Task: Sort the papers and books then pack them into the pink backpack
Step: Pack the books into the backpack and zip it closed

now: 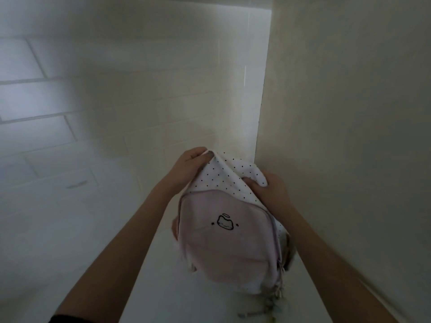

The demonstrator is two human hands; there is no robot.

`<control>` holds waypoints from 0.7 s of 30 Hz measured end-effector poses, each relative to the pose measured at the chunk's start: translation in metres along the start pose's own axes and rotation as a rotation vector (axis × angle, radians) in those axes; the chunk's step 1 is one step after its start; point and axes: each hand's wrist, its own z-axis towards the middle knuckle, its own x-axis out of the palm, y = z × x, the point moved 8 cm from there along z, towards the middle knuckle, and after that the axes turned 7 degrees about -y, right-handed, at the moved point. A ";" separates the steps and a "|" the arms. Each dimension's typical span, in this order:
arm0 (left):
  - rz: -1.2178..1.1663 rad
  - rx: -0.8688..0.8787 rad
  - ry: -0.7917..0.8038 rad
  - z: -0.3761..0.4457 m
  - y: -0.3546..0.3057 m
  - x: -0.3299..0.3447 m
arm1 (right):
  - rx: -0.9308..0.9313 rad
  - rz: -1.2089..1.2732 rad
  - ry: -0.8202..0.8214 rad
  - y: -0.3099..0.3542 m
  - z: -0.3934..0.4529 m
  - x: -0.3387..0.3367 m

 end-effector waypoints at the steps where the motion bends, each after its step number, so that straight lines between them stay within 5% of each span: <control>1: 0.033 -0.012 -0.001 0.001 0.006 -0.001 | 0.033 0.026 0.011 -0.003 0.000 -0.001; 8: -0.135 -0.202 0.116 -0.021 0.090 0.006 | 0.101 0.154 0.425 -0.051 -0.048 0.011; 13: -0.227 -0.346 0.378 -0.035 0.121 0.008 | 0.241 -0.257 0.240 -0.102 -0.050 -0.008; 16: -0.056 -0.381 0.487 -0.041 0.131 0.011 | 0.281 -0.323 0.175 -0.107 -0.042 0.000; 21: 0.436 -0.225 -0.280 -0.007 0.127 -0.015 | 0.219 -0.381 -0.030 -0.094 -0.041 -0.002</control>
